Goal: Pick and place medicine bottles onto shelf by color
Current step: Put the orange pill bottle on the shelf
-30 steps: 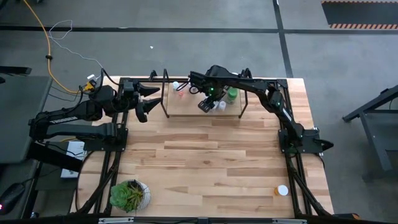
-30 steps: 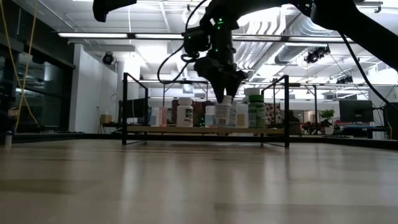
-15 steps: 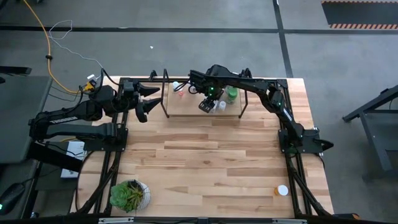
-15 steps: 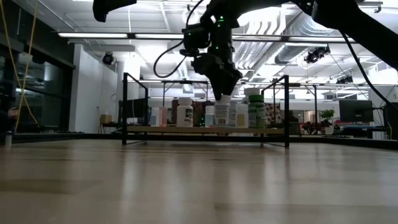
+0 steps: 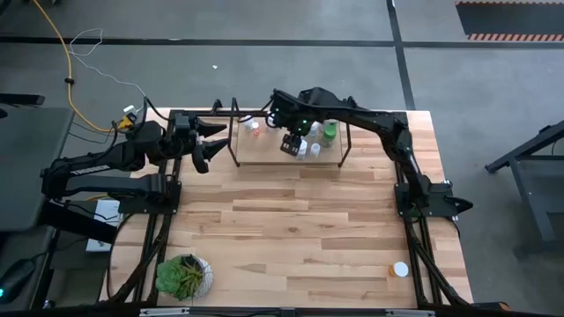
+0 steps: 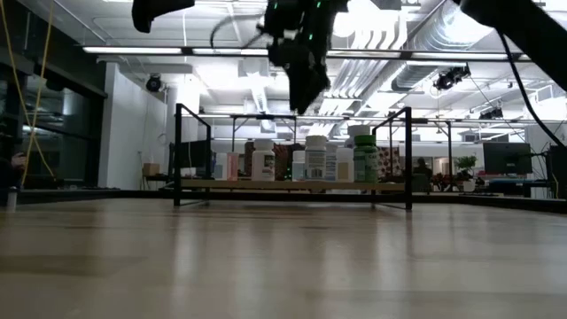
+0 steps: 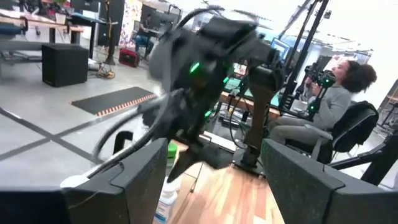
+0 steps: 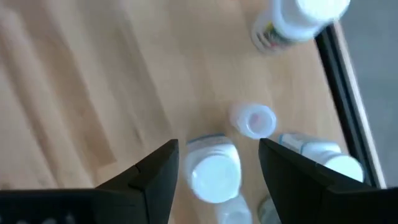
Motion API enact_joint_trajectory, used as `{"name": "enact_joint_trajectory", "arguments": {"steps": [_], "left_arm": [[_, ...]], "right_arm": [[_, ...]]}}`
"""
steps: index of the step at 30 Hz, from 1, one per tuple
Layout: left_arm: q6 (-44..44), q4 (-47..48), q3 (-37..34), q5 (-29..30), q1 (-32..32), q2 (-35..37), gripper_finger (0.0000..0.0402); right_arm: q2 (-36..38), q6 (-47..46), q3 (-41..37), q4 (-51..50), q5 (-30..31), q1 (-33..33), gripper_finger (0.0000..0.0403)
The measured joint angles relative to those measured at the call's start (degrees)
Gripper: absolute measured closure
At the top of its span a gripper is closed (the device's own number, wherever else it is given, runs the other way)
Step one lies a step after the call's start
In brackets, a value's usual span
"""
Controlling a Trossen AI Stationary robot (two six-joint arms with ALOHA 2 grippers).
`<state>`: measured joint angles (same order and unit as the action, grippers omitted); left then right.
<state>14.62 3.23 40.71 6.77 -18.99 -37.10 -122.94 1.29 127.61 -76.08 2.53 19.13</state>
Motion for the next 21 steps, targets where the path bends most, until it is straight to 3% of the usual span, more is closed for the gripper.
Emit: {"name": "enact_joint_trajectory", "arguments": {"steps": [4, 9, 15, 21], "left_arm": [[0.2, 0.2, 0.0, 0.0, 0.0, 0.0, 0.0151], [0.2, 0.2, 0.0, 0.0, 0.0, 0.0, 0.0151], [0.2, 0.3, 0.0, 0.0, 0.0, 0.0, 0.0151], [0.2, 0.3, 0.0, 0.0, 0.0, 0.0, 0.0151]], "right_arm": [[5.6, 0.7, -4.4, 4.2, -1.9, -1.2, 0.0190], [21.1, -4.3, -29.0, 19.2, -3.0, -4.0, 0.0190], [44.1, -24.0, -59.5, 37.6, -3.2, -11.9, 0.0190], [59.9, -40.4, -73.7, 51.1, 1.2, -21.6, 0.0190]]}}
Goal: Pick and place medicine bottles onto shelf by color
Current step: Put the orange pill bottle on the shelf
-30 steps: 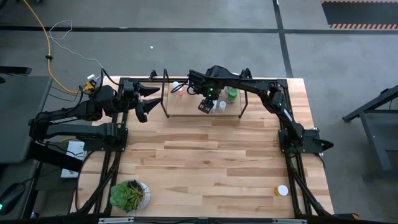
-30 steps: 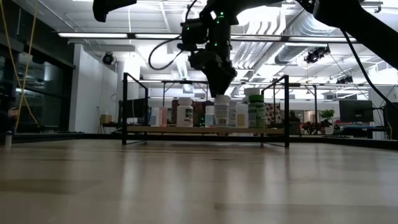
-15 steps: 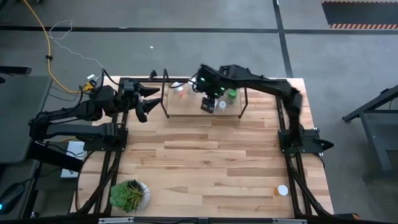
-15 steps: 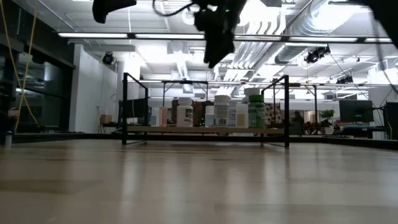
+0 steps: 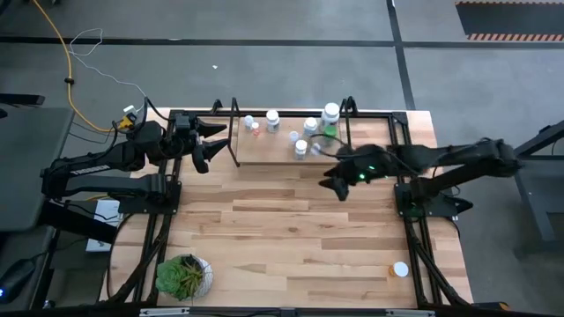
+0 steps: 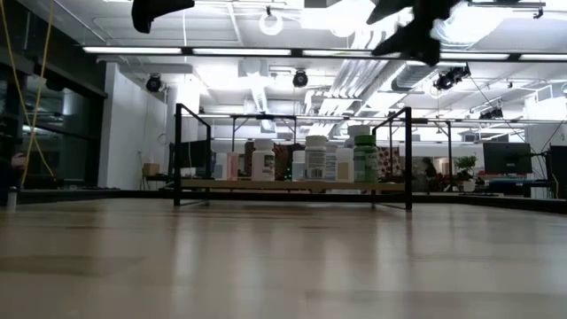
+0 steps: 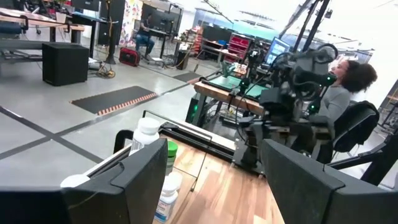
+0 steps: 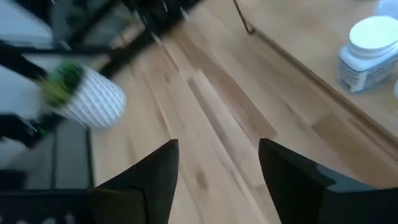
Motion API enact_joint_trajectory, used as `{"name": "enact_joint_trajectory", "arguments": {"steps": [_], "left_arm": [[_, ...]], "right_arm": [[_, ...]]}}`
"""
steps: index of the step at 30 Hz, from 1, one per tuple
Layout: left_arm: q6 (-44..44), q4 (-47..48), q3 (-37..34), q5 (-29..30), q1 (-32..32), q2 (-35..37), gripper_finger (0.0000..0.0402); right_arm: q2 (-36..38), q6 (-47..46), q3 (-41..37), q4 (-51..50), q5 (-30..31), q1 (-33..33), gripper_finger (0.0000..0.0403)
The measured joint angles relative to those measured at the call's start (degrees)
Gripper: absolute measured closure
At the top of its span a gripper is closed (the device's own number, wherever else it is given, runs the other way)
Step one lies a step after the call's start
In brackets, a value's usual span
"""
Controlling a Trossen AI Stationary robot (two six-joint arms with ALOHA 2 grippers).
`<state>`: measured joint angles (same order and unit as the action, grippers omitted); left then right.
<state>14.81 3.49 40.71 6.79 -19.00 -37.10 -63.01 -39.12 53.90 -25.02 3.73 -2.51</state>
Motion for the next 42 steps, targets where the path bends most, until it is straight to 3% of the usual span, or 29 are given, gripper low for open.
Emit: {"name": "enact_joint_trajectory", "arguments": {"steps": [4, 7, 16, 20, 29, 34, 37, 42], "left_arm": [[0.0, 0.0, 0.0, 0.0, 0.0, 0.0, 0.0151], [0.0, 0.0, 0.0, 0.0, 0.0, 0.0, 0.0151], [0.0, 0.2, 0.0, 0.0, 0.0, 0.0, 0.0151], [0.0, 0.2, 0.0, 0.0, 0.0, 0.0, 0.0151], [0.0, 0.2, 0.0, 0.0, 0.0, 0.0, 0.0151], [-0.1, 0.2, 0.0, 0.0, 0.0, 0.0, 0.0151], [-0.9, 0.2, 0.0, 0.0, 0.0, 0.0, 0.0151], [-1.0, 0.2, 0.0, -0.1, 0.0, 0.0, 0.0151]], "right_arm": [[4.3, -2.4, -3.2, 3.7, 5.0, -3.0, 0.0190], [4.7, -2.8, -2.5, 3.8, 5.0, -3.2, 0.0190], [-0.6, -13.3, 2.2, -7.2, -11.6, -6.9, 0.0190], [-2.2, -19.9, 2.2, -8.1, -11.6, -9.5, 0.0190], [-4.7, -18.4, 2.2, -9.5, -5.1, -11.0, 0.0190], [-5.2, -17.4, 2.2, -10.2, -4.4, -10.0, 0.0189], [-5.2, -17.6, 2.2, -12.7, -4.7, -9.6, 0.0171], [-5.2, -17.4, 2.2, -19.4, -7.4, -9.8, 0.0101]]}}
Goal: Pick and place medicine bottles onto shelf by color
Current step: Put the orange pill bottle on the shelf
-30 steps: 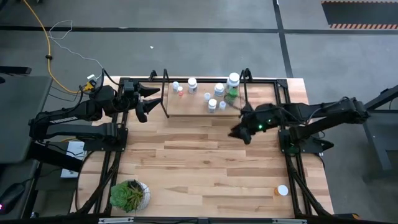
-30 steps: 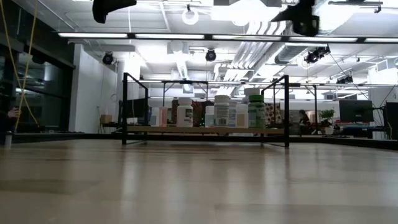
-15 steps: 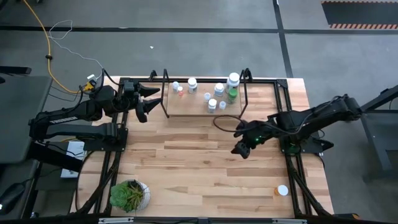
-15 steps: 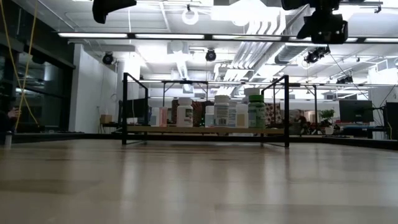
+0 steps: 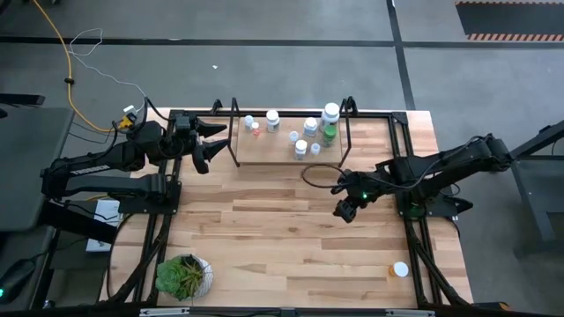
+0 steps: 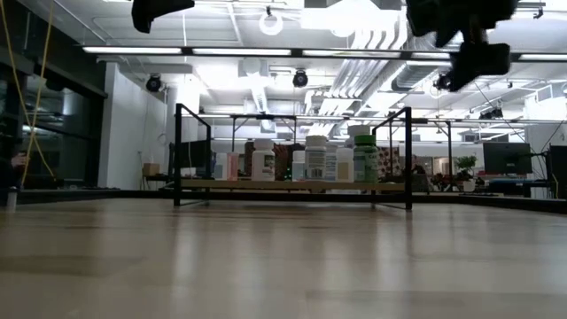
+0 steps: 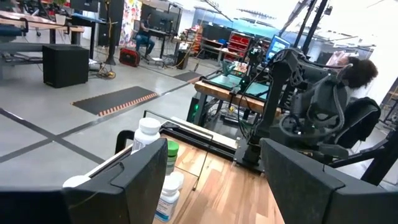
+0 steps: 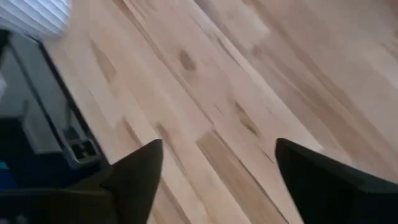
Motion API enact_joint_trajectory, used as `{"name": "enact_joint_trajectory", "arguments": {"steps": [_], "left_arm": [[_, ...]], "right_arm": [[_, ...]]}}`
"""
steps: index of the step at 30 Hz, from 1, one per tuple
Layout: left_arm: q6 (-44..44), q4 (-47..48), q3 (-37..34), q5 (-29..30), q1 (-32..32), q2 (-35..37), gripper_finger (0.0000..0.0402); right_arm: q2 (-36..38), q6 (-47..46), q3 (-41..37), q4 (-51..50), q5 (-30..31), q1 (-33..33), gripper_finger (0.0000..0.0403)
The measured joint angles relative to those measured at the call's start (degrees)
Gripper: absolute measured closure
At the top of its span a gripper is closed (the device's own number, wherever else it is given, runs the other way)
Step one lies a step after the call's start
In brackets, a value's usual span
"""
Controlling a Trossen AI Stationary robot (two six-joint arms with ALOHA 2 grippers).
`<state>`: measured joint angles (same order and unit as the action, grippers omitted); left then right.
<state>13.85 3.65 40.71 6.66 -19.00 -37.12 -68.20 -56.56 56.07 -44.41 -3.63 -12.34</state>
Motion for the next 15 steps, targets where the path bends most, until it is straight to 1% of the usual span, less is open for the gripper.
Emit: {"name": "enact_joint_trajectory", "arguments": {"steps": [2, 4, 6, 9, 12, 15], "left_arm": [[-0.1, 0.0, 0.0, 0.0, 0.0, 0.0, 0.0151], [-0.1, 0.0, 0.0, 0.0, 0.0, 0.0, 0.0151], [-0.5, 0.0, 0.0, 0.0, 0.0, 0.0, 0.0151], [-0.6, 0.0, 0.0, 0.0, 0.0, 0.0, 0.0151], [-0.6, 0.0, 0.0, 0.0, 0.0, 0.0, 0.0151], [-0.6, 0.0, 0.0, 0.0, 0.0, 0.0, 0.0151]], "right_arm": [[0.0, -0.1, 0.0, -2.8, -1.5, -0.1, 0.0078], [0.0, -1.4, 0.0, -4.5, -3.1, -0.1, 0.0065], [0.0, -4.8, 0.0, -6.5, -4.4, -0.1, 0.0060], [0.0, -6.7, 0.0, -9.0, -5.1, -0.8, 0.0059], [-0.5, -8.9, 0.0, -12.2, -5.9, -3.8, 0.0059], [-2.1, -11.6, 0.0, -16.2, -7.6, -9.3, 0.0059]]}}
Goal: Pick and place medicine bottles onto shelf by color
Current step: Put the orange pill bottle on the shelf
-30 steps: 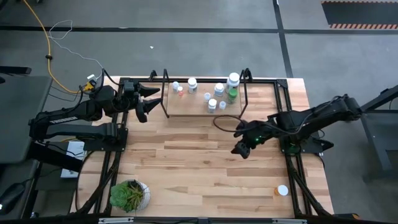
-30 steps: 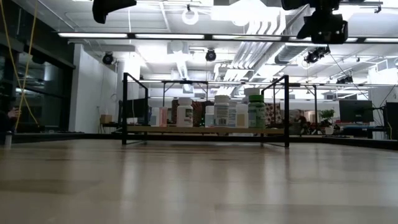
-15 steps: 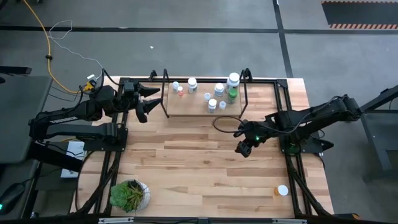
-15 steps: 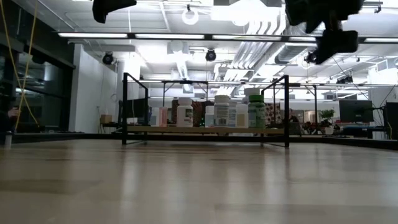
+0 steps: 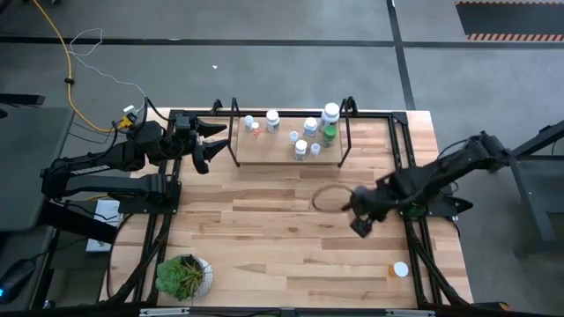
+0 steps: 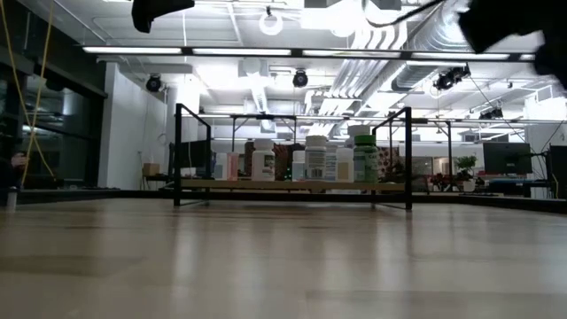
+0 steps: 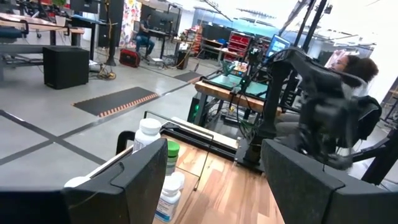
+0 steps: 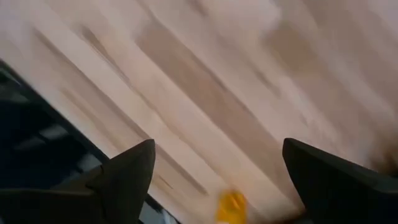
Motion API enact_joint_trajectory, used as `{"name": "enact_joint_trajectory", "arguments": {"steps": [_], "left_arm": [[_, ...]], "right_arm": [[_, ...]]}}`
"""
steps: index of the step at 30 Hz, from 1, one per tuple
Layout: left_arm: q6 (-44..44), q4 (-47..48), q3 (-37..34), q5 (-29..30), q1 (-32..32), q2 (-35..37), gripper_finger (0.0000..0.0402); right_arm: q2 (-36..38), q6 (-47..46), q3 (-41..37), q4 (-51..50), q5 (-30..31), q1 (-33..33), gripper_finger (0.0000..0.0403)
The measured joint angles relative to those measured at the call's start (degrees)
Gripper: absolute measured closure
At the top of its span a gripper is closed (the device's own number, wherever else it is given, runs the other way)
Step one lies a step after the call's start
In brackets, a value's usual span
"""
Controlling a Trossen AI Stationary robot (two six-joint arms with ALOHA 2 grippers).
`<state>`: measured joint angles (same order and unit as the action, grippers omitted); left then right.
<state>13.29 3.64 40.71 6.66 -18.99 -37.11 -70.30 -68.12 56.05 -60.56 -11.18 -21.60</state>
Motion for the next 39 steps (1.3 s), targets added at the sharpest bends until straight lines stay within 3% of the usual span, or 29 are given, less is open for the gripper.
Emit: {"name": "enact_joint_trajectory", "arguments": {"steps": [7, 15, 22, 31, 39], "left_arm": [[0.0, 0.0, 0.0, 0.0, 0.0, 0.0, 0.0151], [0.0, 0.0, 0.0, 0.0, 0.0, 0.0, 0.0151], [0.0, 0.0, 0.0, 0.0, 0.0, 0.0, 0.0151], [0.0, 0.0, 0.0, 0.0, 0.0, 0.0, 0.0151], [0.0, 0.0, 0.0, 0.0, 0.0, 0.0, 0.0151]], "right_arm": [[-8.7, -11.3, 0.0, -2.5, -2.6, -14.3, 0.0059], [-20.1, -13.9, 0.0, -0.8, -15.5, -22.7, 0.0059], [-25.1, -13.5, 0.0, 5.6, -22.4, -25.8, 0.0059], [-28.0, -15.6, 0.0, 5.5, -23.1, -27.0, 0.0062], [-28.0, -15.6, 0.0, 5.1, -23.1, -27.0, 0.0108]]}}
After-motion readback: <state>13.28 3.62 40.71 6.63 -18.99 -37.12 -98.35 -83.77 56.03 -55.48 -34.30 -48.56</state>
